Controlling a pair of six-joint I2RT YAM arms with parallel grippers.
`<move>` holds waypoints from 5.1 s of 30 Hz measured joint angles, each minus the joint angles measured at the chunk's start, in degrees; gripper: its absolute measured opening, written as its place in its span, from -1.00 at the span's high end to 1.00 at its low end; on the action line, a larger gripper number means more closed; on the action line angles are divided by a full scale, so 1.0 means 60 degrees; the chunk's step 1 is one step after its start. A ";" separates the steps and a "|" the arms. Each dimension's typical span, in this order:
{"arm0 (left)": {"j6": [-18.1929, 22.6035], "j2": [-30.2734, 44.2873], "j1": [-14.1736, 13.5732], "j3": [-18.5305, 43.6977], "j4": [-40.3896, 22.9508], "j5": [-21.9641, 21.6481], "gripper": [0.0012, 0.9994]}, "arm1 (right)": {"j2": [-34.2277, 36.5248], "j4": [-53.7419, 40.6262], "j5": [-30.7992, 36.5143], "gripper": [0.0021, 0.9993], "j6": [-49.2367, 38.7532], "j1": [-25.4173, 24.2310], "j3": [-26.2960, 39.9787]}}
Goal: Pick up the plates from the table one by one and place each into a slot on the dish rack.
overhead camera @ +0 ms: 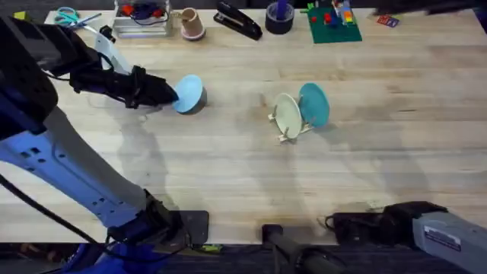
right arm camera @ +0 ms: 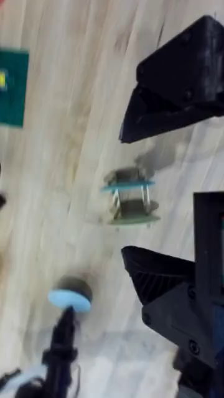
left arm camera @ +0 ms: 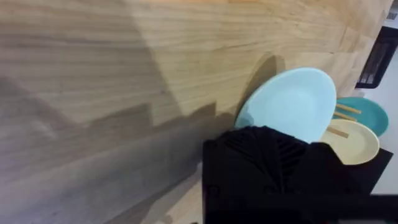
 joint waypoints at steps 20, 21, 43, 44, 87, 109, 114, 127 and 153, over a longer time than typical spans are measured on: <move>0.0000 0.0000 0.0000 -0.0003 0.0004 -0.0001 0.92 | 0.3953 0.2616 -0.0334 -0.99 0.1252 0.3078 0.0004; -0.0001 0.0000 0.0000 -0.0003 0.0004 -0.0001 0.92 | 0.4171 0.2788 -0.0334 -0.99 0.1296 0.3203 0.0004; 0.0000 0.0000 0.0000 0.0001 0.0004 -0.0004 0.92 | 0.7630 0.5994 -0.0467 -0.99 0.3716 0.5146 0.0004; -0.0002 0.0000 0.0000 -0.0001 0.0004 -0.0004 0.92 | 0.7731 0.6137 -0.0552 -0.99 0.3891 0.5203 0.0004; -0.0007 0.0000 0.0000 -0.0002 0.0011 -0.0004 0.92 | 0.9423 0.8310 -0.2970 -0.99 0.8068 0.5486 0.0025; -0.0029 0.0000 0.0000 -0.0001 0.0015 -0.0004 0.92 | 0.9902 0.9102 -0.3008 -0.99 0.8148 0.5580 0.0029; -0.0029 0.0000 0.0000 -0.0003 0.0015 -0.0008 0.92 | 0.9959 0.9268 -0.3052 -0.99 0.8177 0.5620 0.0047; -0.0033 0.0000 0.0014 0.0029 0.0003 -0.0003 0.92 | 0.9987 0.9123 -0.2992 0.87 0.8247 0.5662 0.0047; 0.0988 0.0317 -0.0029 0.1032 -0.1932 -0.0303 0.92 | 1.0002 0.8770 -0.3953 0.95 0.7364 0.5517 0.0047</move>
